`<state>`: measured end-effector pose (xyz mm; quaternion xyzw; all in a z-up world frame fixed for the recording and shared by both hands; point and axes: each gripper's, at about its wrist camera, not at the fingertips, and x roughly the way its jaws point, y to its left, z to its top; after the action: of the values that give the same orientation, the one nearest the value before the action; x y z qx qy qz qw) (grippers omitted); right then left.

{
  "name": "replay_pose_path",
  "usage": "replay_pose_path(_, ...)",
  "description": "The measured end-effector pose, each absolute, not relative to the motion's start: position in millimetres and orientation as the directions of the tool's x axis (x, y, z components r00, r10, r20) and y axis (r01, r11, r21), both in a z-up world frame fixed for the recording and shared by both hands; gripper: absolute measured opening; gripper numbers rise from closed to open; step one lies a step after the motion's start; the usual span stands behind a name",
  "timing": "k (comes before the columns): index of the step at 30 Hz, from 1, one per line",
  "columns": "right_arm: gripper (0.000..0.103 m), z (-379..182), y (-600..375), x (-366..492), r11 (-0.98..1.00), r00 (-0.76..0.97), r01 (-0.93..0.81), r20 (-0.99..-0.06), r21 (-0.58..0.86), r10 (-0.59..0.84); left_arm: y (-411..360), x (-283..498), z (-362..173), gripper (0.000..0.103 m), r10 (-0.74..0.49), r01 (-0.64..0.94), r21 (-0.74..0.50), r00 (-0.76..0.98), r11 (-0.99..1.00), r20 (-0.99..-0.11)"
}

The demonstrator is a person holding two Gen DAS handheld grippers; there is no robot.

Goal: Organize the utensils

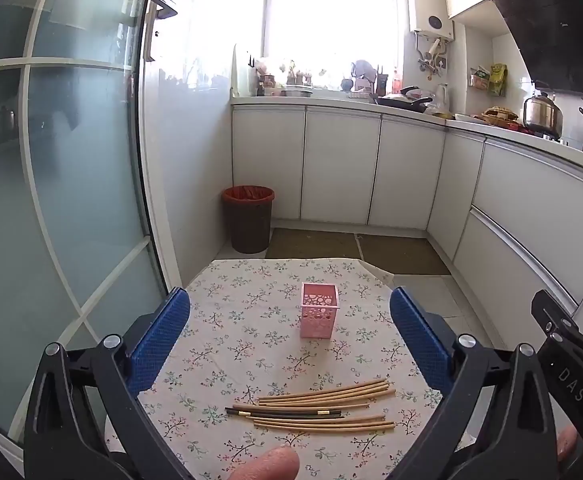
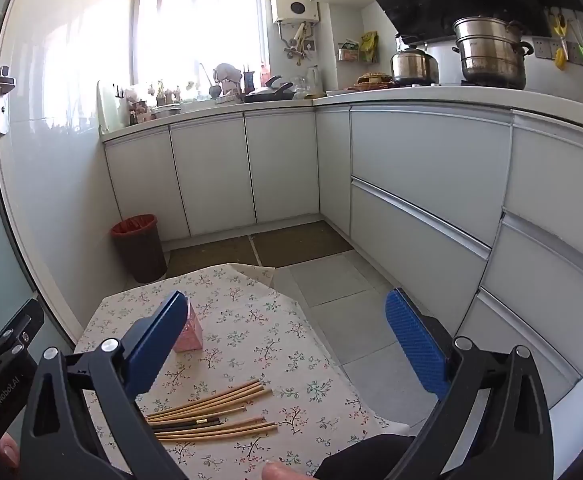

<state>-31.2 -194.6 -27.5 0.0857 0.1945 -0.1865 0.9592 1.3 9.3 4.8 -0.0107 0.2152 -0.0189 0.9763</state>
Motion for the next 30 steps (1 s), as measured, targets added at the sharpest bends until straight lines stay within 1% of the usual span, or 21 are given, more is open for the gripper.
replay_pose_path(30,0.096,-30.4,-194.3,-29.8,0.916,0.847,0.388,-0.430,0.100,-0.312,6.4,-2.0,0.3,0.096,-0.045,0.032,-0.039,0.906,0.999,-0.421)
